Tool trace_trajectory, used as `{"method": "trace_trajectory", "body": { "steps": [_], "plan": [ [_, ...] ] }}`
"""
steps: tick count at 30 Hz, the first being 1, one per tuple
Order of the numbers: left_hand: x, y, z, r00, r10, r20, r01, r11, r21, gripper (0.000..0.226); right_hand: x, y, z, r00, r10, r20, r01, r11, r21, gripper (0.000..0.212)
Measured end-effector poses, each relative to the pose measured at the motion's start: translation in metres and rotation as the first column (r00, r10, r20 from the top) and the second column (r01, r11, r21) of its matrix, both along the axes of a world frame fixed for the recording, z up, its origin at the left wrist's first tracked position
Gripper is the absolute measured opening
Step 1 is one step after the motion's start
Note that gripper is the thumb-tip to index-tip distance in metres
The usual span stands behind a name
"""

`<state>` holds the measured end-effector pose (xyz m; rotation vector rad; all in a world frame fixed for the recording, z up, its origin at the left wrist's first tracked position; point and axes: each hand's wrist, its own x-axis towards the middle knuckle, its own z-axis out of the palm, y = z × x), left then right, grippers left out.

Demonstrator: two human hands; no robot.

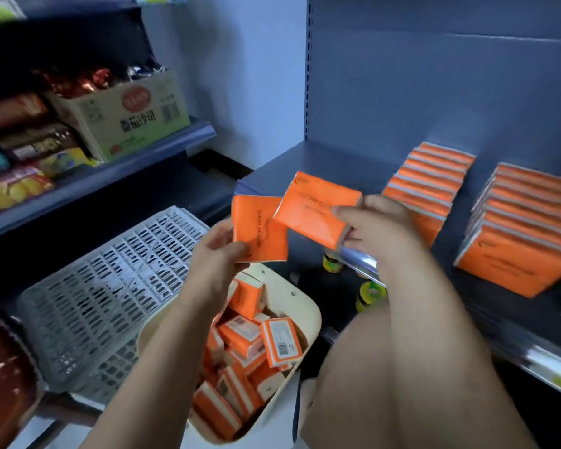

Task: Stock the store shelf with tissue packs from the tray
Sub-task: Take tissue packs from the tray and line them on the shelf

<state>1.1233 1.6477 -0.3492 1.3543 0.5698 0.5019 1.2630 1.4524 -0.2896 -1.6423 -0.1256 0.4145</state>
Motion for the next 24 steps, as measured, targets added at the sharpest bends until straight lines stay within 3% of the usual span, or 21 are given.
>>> {"method": "trace_trajectory", "body": {
  "steps": [6, 13, 17, 21, 24],
  "plan": [
    [0.023, -0.029, 0.057, 0.958, -0.28, 0.058, 0.26, 0.936, 0.237, 0.056, 0.0, -0.109, 0.051, 0.978, 0.041, 0.203, -0.048, 0.998, 0.027, 0.04],
    [0.086, -0.119, 0.106, 0.851, -0.503, 0.152, 0.464, 0.855, 0.232, 0.053, 0.001, -0.239, 0.077, 0.941, -0.094, 0.324, 0.131, 0.987, -0.093, 0.032],
    [0.12, -0.173, 0.119, 0.791, -0.602, 0.109, 0.546, 0.775, 0.318, 0.044, -0.005, -0.29, 0.071, 0.91, -0.244, 0.335, 0.265, 0.964, -0.017, 0.026],
    [0.144, -0.204, 0.109, 0.754, -0.652, 0.079, 0.578, 0.717, 0.39, 0.031, 0.002, -0.312, 0.05, 0.861, -0.442, 0.253, 0.405, 0.895, 0.185, 0.018],
    [0.155, -0.208, 0.092, 0.748, -0.663, 0.011, 0.575, 0.657, 0.487, 0.03, 0.011, -0.319, 0.055, 0.84, -0.492, 0.228, 0.441, 0.865, 0.24, 0.02]
  ]
}}
